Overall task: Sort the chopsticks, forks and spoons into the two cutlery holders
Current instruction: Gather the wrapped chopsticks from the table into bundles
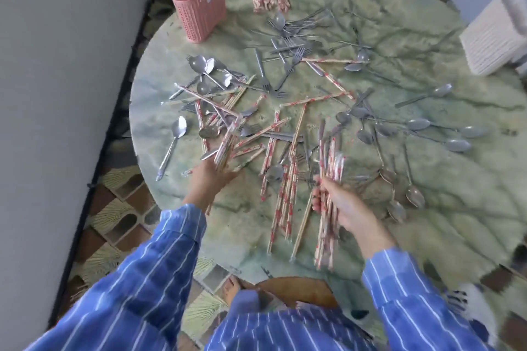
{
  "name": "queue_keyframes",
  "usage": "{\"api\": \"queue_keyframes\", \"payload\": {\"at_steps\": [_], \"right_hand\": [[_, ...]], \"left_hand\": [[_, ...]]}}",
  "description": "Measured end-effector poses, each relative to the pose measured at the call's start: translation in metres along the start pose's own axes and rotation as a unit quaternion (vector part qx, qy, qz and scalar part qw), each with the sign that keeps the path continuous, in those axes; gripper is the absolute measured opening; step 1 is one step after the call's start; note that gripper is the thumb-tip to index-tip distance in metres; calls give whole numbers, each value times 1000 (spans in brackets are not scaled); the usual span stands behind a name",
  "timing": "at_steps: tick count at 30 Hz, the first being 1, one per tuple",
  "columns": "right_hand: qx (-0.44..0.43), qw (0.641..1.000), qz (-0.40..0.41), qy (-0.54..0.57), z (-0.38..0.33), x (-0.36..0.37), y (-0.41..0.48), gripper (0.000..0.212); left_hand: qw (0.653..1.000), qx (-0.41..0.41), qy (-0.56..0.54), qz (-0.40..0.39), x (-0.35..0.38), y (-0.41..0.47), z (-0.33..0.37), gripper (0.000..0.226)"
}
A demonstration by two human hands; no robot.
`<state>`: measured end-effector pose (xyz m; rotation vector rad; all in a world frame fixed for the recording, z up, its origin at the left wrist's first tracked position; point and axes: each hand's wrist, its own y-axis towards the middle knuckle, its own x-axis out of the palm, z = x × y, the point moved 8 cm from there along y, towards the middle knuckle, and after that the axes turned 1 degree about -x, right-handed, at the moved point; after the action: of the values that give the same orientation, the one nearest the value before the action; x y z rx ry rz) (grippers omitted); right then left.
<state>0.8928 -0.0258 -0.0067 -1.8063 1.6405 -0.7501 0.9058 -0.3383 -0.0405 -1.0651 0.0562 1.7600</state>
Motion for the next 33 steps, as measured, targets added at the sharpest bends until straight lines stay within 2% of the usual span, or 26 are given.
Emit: {"api": "queue_keyframes", "payload": {"at_steps": [5, 8, 11, 14, 18, 21, 23, 25, 27, 29, 31, 33], "right_hand": [[-17, 978, 175, -107, 52, -11, -17, 24], [-49, 954, 263, -138, 68, -12, -25, 29], [-67, 945, 271, -171, 72, -1, -29, 30], [-61, 933, 286, -210, 71, 2, -31, 30], [-29, 951, 253, -177, 69, 5, -35, 26], [7, 969, 231, -85, 68, 2, -42, 28], [35, 980, 198, -10, 68, 3, -42, 21], [41, 986, 163, 12, 62, 5, -41, 14], [32, 990, 133, 35, 49, 8, -40, 12], [13, 993, 102, 66, 31, 15, -41, 13], [-21, 988, 58, 140, 6, 27, -41, 10], [-57, 975, 6, 213, -21, 40, -37, 15]], "left_hand": [[992, 82, 83, -49, -1, -1, 4, 30], [990, 102, 64, -66, -3, -4, 2, 27], [993, 93, 16, -75, -5, -5, 3, 31], [988, 53, -90, -111, -5, -10, 4, 18], [968, 9, -207, -144, -9, -15, 6, 22], [949, -34, -267, -167, -11, -15, 4, 20], [929, -58, -321, -175, -10, -13, 5, 19], [909, -72, -367, -186, -7, -9, 9, 18], [893, -81, -390, -208, -3, -8, 16, 24], [864, -85, -437, -236, 3, -10, 29, 22], [837, -87, -469, -267, 7, -17, 47, 17], [828, -79, -472, -291, 13, -21, 62, 18]]}}
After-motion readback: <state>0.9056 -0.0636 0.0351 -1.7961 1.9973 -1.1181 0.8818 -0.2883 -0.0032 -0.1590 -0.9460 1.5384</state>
